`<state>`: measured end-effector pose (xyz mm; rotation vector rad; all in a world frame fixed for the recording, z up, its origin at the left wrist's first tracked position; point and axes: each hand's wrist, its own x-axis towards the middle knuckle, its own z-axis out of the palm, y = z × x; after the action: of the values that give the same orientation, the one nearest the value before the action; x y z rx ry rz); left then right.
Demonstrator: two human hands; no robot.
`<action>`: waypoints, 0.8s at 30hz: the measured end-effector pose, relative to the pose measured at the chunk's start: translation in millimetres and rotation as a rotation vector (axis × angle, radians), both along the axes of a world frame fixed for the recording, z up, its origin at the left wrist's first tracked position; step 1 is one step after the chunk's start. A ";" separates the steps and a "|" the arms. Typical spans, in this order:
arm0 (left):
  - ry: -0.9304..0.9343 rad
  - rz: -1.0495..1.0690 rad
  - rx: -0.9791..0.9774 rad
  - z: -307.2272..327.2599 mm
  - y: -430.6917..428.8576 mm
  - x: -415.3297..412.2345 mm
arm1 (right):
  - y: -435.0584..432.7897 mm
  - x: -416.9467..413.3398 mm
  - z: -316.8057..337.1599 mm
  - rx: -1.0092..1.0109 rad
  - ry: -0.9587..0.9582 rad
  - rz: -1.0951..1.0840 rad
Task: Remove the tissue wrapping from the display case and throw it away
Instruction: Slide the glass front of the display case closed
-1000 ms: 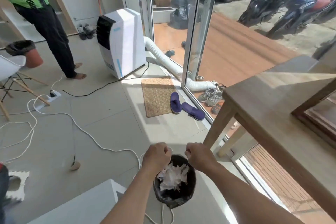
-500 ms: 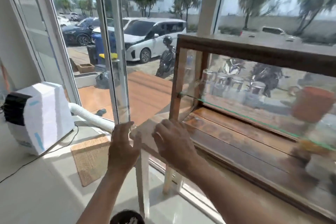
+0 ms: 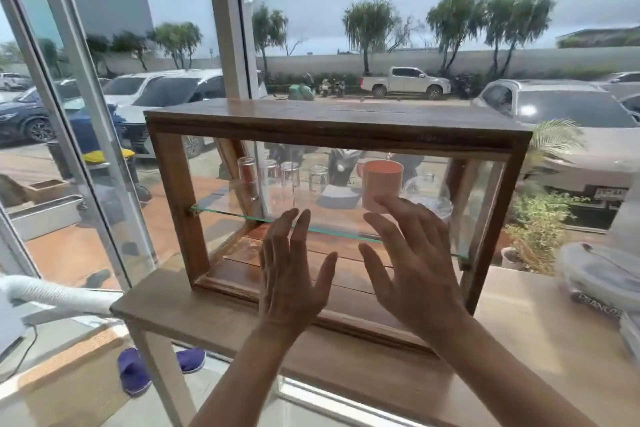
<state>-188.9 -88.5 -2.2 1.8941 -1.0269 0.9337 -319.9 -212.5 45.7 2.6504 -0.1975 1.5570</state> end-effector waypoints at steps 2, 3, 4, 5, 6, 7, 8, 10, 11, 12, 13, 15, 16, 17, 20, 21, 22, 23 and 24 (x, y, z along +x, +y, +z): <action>-0.068 -0.002 0.040 2.2 -17.2 -12.8 | -17.2 -18.3 2.5 -0.013 -0.023 -0.046; -0.107 -0.012 0.058 3.2 -24.1 -16.9 | -24.6 -24.8 3.5 -0.015 -0.021 -0.066; -0.144 -0.026 0.078 4.6 -30.7 -19.1 | -31.3 -30.2 4.4 -0.013 -0.002 -0.086; -0.171 -0.039 0.102 6.2 -36.8 -19.8 | -36.7 -34.8 4.9 -0.009 0.035 -0.108; -0.192 -0.047 0.128 7.7 -41.8 -19.6 | -40.8 -38.5 4.9 -0.005 0.081 -0.133; -0.206 -0.048 0.158 9.0 -46.0 -19.1 | -43.8 -41.5 4.4 -0.001 0.127 -0.157; -0.216 -0.045 0.195 10.0 -49.6 -18.6 | -45.6 -44.1 3.9 -0.001 0.171 -0.178; -0.229 -0.030 0.281 11.8 -55.0 -17.6 | -47.6 -46.5 3.7 -0.009 0.251 -0.211; -0.237 -0.019 0.325 12.4 -57.4 -17.3 | -49.0 -46.7 3.0 -0.007 0.284 -0.222; -0.245 -0.005 0.366 12.4 -59.4 -16.6 | -50.8 -45.9 2.0 -0.003 0.312 -0.230; -0.250 0.006 0.404 11.9 -61.5 -16.1 | -52.8 -44.8 0.4 -0.002 0.338 -0.239; -0.244 0.018 0.457 10.7 -65.9 -14.4 | -56.9 -41.9 -2.6 -0.008 0.361 -0.255; -0.239 0.027 0.471 10.2 -68.0 -12.8 | -58.6 -40.5 -3.7 -0.012 0.359 -0.259; -0.234 0.040 0.480 10.3 -69.7 -11.4 | -59.9 -39.1 -4.2 -0.018 0.353 -0.263; -0.223 0.064 0.488 8.9 -72.1 -7.8 | -63.4 -34.8 -6.2 -0.040 0.336 -0.272; -0.219 0.065 0.488 8.3 -72.0 -7.1 | -63.8 -33.4 -7.3 -0.042 0.334 -0.278; -0.217 0.064 0.485 7.8 -71.5 -6.2 | -63.7 -31.9 -8.0 -0.042 0.332 -0.282; -0.217 0.063 0.483 7.9 -70.9 -5.2 | -63.2 -30.2 -9.0 -0.042 0.330 -0.284; -0.219 0.062 0.480 8.2 -70.1 -3.9 | -62.1 -28.7 -9.4 -0.043 0.328 -0.284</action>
<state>-192.7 -158.6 6.0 2.2581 -1.4287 1.0122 -348.6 -274.6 36.3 2.6512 -0.4879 1.0185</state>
